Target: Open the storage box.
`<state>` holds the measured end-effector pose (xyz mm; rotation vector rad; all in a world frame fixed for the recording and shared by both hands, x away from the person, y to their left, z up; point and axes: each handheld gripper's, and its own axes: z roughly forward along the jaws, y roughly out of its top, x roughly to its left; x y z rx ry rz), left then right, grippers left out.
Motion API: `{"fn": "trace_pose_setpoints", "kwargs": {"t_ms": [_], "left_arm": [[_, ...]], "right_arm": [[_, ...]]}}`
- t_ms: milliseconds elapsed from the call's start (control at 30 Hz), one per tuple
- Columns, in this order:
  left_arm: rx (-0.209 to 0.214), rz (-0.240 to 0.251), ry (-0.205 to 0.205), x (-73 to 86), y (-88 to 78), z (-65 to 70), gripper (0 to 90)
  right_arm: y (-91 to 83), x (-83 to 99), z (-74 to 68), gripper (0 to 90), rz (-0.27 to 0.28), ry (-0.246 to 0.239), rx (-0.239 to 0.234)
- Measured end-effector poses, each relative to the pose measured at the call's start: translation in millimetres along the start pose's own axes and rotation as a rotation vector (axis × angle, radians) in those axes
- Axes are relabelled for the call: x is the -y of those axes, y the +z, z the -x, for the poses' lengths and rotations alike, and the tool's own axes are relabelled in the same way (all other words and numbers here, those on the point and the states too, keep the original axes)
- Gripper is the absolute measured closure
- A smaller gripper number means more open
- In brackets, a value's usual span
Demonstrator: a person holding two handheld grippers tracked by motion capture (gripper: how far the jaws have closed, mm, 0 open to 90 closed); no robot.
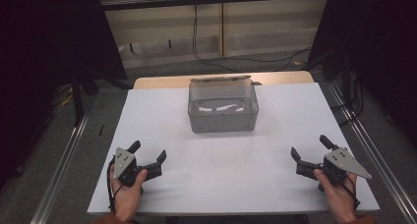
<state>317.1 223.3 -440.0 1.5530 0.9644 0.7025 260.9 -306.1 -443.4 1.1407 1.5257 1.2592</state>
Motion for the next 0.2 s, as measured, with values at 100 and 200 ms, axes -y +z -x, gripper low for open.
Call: {"fn": "trace_pose_setpoints", "kwargs": {"t_ms": [100,200], "left_arm": [[-0.011,0.015,-0.006,-1.4,0.9,-0.5,1.5],[0.002,0.002,-0.018,-0.8,1.9,-1.1,1.5]], "right_arm": [[5.2,-1.4,-1.0,1.5,0.008,-0.020,0.014],[6.6,-1.0,2.5,1.4,0.008,-0.010,0.022]]}}
